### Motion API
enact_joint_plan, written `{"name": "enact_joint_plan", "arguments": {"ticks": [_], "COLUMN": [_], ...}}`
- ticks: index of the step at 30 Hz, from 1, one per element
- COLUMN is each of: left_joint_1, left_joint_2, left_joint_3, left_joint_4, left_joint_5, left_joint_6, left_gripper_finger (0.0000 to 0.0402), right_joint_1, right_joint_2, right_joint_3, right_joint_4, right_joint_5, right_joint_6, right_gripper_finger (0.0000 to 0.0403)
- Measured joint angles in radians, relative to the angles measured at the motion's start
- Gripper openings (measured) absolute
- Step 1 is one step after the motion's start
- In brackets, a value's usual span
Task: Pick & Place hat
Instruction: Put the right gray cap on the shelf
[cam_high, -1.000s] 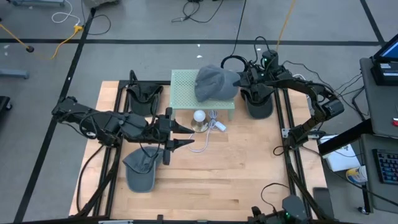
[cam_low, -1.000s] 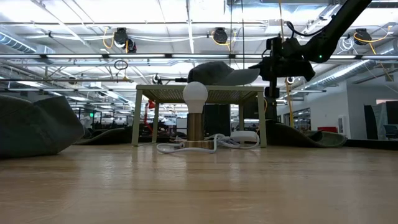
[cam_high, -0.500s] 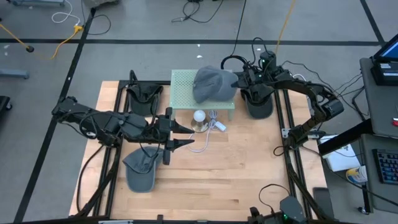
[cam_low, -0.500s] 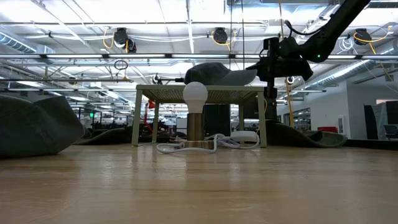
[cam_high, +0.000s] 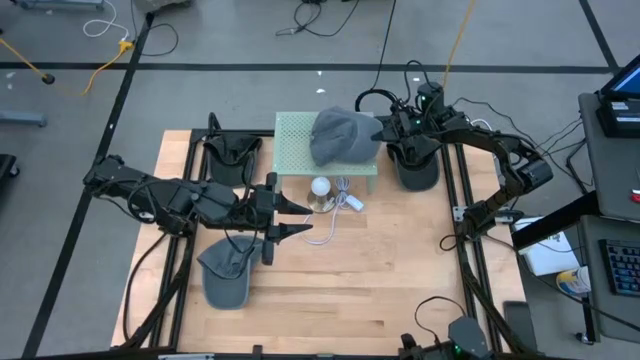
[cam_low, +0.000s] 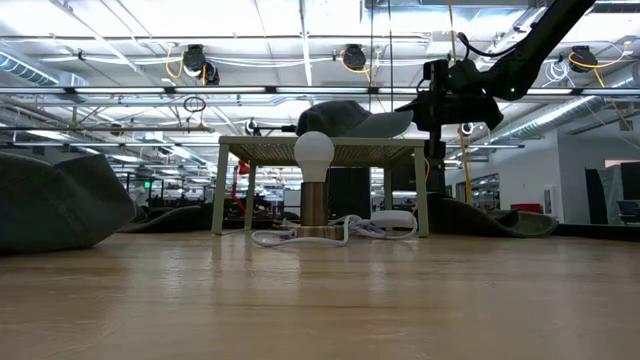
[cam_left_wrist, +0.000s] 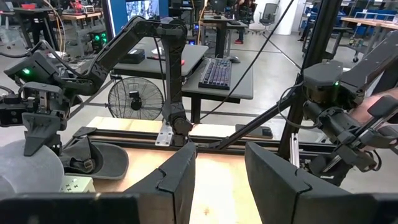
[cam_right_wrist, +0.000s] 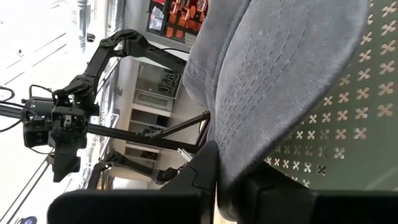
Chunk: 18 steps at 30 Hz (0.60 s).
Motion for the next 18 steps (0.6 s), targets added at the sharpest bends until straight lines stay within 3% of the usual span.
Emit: {"name": "enact_joint_plan", "arguments": {"ticks": [7,18], "left_joint_1": [0.0,0.0], "left_joint_2": [0.0,0.0], "left_joint_3": [0.0,0.0], "left_joint_4": [0.0,0.0], "left_joint_5": [0.0,0.0], "left_joint_6": [0.0,-0.003], "left_gripper_finger": [0.0145,0.0145], "right_joint_1": [0.0,0.0], "right_joint_2": [0.0,0.0], "right_joint_3": [0.0,0.0], "right_joint_4": [-0.005,-0.037], "right_joint_5": [0.056,0.139], "right_joint_6": [-0.002,0.024], "right_gripper_finger": [0.0065,0.0166]}}
